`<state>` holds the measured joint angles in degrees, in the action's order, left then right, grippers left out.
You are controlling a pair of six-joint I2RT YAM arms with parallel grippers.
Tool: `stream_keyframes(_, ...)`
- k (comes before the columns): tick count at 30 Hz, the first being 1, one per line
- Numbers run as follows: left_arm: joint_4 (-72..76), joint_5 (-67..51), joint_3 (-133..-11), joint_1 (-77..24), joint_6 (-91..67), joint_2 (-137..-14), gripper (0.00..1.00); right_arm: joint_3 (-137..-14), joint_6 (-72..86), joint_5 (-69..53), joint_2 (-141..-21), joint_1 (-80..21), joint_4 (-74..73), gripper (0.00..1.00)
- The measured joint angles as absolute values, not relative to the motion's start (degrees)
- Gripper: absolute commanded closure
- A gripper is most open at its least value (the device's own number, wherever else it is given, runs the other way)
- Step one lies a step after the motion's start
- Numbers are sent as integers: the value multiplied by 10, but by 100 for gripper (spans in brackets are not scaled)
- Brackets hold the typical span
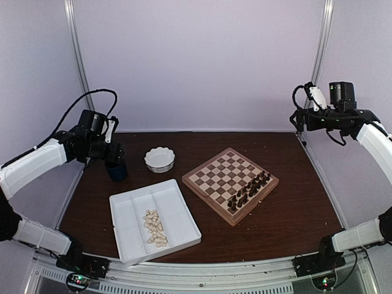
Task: Set up the chess pieces on the board
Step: Adjust the chessboard at the center of the board.
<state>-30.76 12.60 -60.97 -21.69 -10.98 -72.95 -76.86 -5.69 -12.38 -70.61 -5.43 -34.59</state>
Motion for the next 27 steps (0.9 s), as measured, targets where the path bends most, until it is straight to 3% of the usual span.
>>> stream_keyframes(19, -207, -14, -576, -168, -88, -739, 26, -736, -62, -119, -706, -36, -327, 1)
stream_keyframes(27, -244, -32, -769, -271, -102, -903, 29, -731, -149, -260, -708, -42, -385, 1)
